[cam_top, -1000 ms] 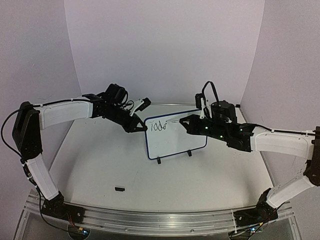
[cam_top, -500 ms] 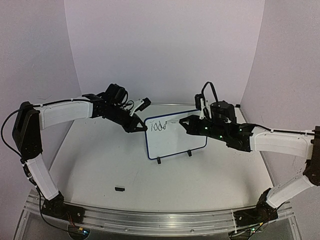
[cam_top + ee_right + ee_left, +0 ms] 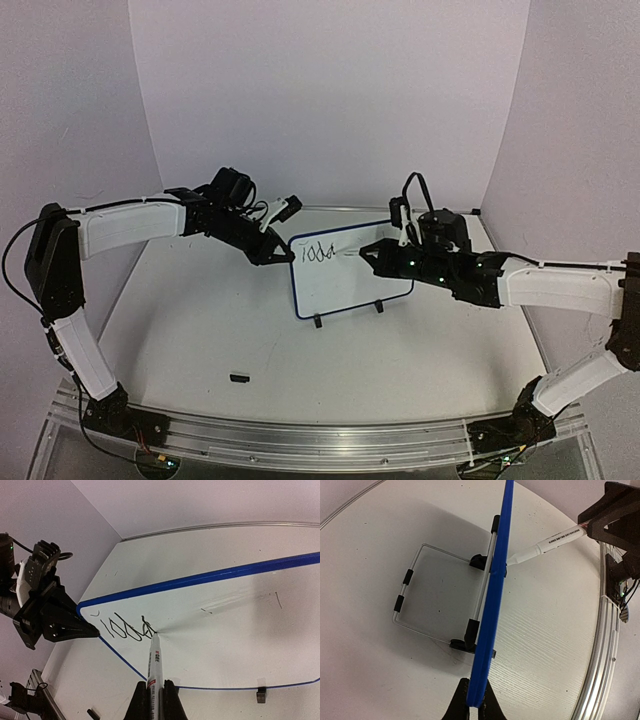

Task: Write a sentence on the whiteboard

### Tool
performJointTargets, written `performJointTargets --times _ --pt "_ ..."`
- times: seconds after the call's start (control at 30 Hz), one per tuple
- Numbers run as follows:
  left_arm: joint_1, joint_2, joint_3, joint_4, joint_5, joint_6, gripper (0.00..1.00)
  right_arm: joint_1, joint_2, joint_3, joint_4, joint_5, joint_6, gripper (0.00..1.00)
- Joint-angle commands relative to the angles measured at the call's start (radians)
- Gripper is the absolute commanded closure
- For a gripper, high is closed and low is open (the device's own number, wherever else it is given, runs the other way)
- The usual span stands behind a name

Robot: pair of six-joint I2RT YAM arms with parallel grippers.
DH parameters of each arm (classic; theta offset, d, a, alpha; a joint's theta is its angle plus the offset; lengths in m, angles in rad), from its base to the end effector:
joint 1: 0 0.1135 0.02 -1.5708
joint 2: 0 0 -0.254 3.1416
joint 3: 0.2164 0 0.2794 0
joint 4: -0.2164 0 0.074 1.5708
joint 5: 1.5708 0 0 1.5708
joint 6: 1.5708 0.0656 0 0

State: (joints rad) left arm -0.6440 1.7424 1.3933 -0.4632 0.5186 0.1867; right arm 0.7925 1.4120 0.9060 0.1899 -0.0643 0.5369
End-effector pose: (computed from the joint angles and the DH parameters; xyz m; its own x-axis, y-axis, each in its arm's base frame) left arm 0.3247 -0.2844 0.2317 -0.4230 0.5192 -0.7427 0.8881 0.4004 -0.2259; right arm 0.2639 0.2737 0.2412 -0.5729 0.1459 -0.8065 -0.5359 0.6779 0.5033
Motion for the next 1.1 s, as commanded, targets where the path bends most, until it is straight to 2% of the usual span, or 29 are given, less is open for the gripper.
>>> performJointTargets --times 0.0,0.33,0.77,1.07 --pt "-0.009 0.014 0.03 -0.036 -0.048 0.032 1.0 -0.005 0.002 -0.008 0.005 0.02 0.009 1.0" --pt "-0.011 0.014 0.03 -0.037 -0.05 0.032 1.0 -0.005 -0.009 -0.001 -0.002 0.047 0.001 1.0" --pt "-0.011 0.01 0.031 -0.038 -0.056 0.034 1.0 -0.005 -0.11 -0.01 -0.007 0.034 -0.005 1.0" --pt "-0.012 0.01 0.031 -0.039 -0.057 0.034 1.0 -0.005 -0.066 0.011 -0.006 0.029 -0.013 1.0"
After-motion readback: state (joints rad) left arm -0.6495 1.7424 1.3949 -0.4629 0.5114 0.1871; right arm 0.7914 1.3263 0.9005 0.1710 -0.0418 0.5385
